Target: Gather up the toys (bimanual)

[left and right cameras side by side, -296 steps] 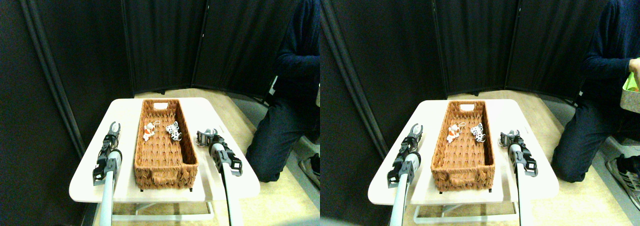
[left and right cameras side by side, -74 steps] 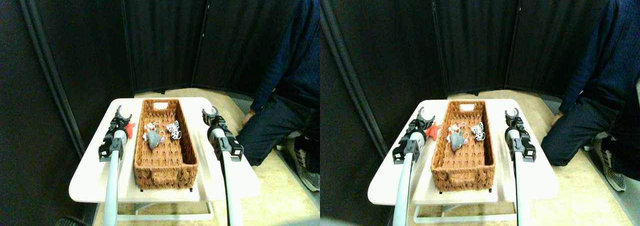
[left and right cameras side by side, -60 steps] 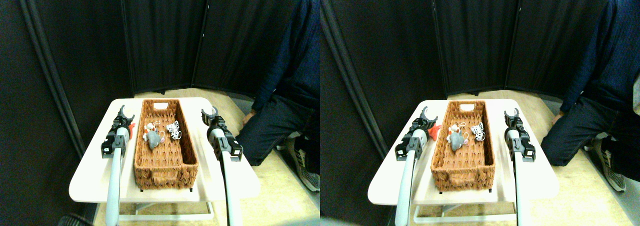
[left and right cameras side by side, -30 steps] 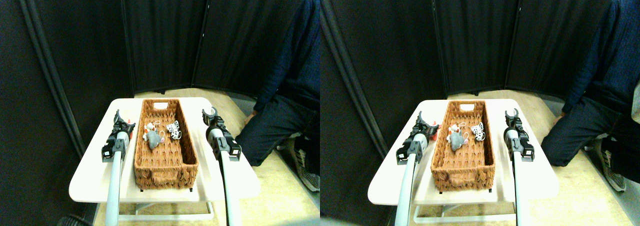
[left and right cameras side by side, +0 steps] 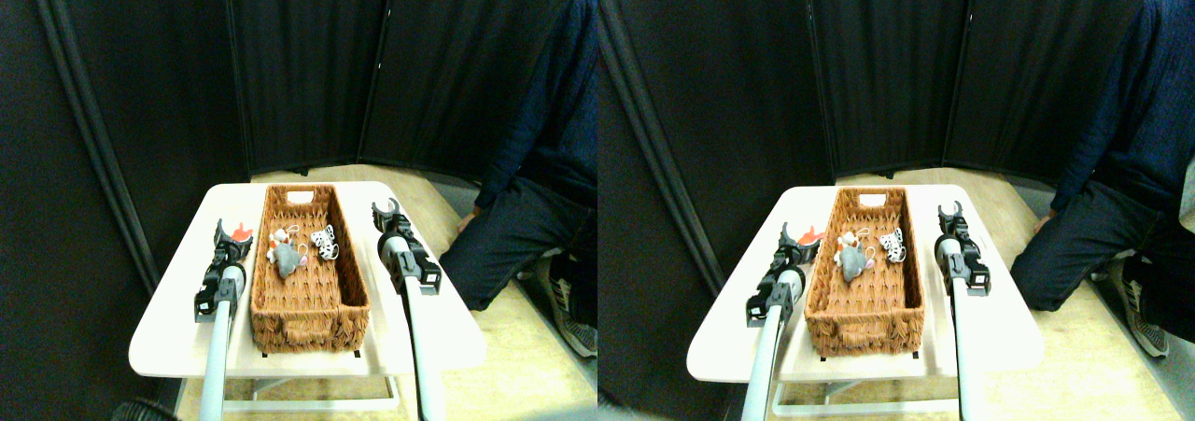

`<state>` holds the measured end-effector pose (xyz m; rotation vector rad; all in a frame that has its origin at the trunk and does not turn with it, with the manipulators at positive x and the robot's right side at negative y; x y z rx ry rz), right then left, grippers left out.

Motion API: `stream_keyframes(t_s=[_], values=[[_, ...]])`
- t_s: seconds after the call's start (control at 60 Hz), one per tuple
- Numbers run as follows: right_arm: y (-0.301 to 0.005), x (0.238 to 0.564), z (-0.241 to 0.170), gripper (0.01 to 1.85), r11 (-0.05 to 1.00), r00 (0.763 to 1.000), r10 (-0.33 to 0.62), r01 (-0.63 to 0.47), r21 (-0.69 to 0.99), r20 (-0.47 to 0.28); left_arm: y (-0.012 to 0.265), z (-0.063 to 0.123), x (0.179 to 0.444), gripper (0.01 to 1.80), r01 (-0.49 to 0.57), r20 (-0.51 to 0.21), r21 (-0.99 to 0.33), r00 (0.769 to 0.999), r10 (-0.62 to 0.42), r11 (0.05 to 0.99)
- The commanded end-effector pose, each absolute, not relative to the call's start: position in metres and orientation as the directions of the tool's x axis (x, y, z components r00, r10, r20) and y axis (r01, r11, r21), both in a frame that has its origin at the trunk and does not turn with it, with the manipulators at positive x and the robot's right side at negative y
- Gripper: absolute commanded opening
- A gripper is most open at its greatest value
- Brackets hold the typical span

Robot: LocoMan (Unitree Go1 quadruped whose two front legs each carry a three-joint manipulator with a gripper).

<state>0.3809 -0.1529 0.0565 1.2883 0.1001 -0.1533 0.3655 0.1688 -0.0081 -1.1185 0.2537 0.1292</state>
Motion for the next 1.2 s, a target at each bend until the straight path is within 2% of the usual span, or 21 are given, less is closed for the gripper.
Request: stream_keyframes(t_s=[0.017,0.35,0.617,0.7,0.95,1.033,1.083,1.1,1.133,1.2], values=[[-0.15,0.384,0.059,0.19,0.26,0.989,-0.055,0.149,0.954,-0.139,0.166,-0.009,0.373,0.71,-0.196,-0.225,-0.881,0.974,-0.016,0.431],[-0.142,0.382,0.059,0.14,0.276,0.988,-0.067,0.154,0.949,-0.141,0.161,-0.014,0.38,0.77,-0.221,-0.237,-0.879,0.971,0.015,0.421],[-0.143,0.379,0.062,0.2,0.287,0.991,-0.045,0.135,0.948,-0.127,0.162,-0.023,0.383,0.7,-0.225,-0.239,-0.885,0.971,0.017,0.407],[-0.144,0.377,0.063,0.22,0.269,0.99,-0.046,0.142,0.953,-0.134,0.163,-0.025,0.382,0.57,-0.228,-0.23,-0.885,0.972,0.045,0.405],[-0.144,0.375,0.065,0.3,0.291,0.99,-0.057,0.139,0.946,-0.128,0.171,-0.039,0.384,0.6,-0.253,-0.243,-0.882,0.967,0.076,0.399],[-0.143,0.374,0.065,0.31,0.287,0.989,-0.063,0.144,0.947,-0.131,0.173,-0.042,0.384,0.47,-0.247,-0.22,-0.873,0.969,0.112,0.421],[-0.143,0.374,0.065,0.3,0.288,0.99,-0.063,0.141,0.947,-0.128,0.174,-0.042,0.384,0.22,-0.227,-0.186,-0.855,0.974,0.133,0.466],[-0.143,0.374,0.066,0.31,0.287,0.99,-0.061,0.14,0.948,-0.128,0.174,-0.041,0.384,0.07,-0.22,-0.173,-0.853,0.975,0.141,0.473],[-0.144,0.374,0.066,0.31,0.287,0.99,-0.06,0.141,0.948,-0.129,0.174,-0.041,0.384,0.01,-0.217,-0.168,-0.854,0.975,0.145,0.472],[-0.144,0.374,0.065,0.31,0.295,0.99,-0.065,0.135,0.946,-0.122,0.176,-0.04,0.385,0.01,-0.186,-0.12,-0.84,0.98,0.158,0.51]])
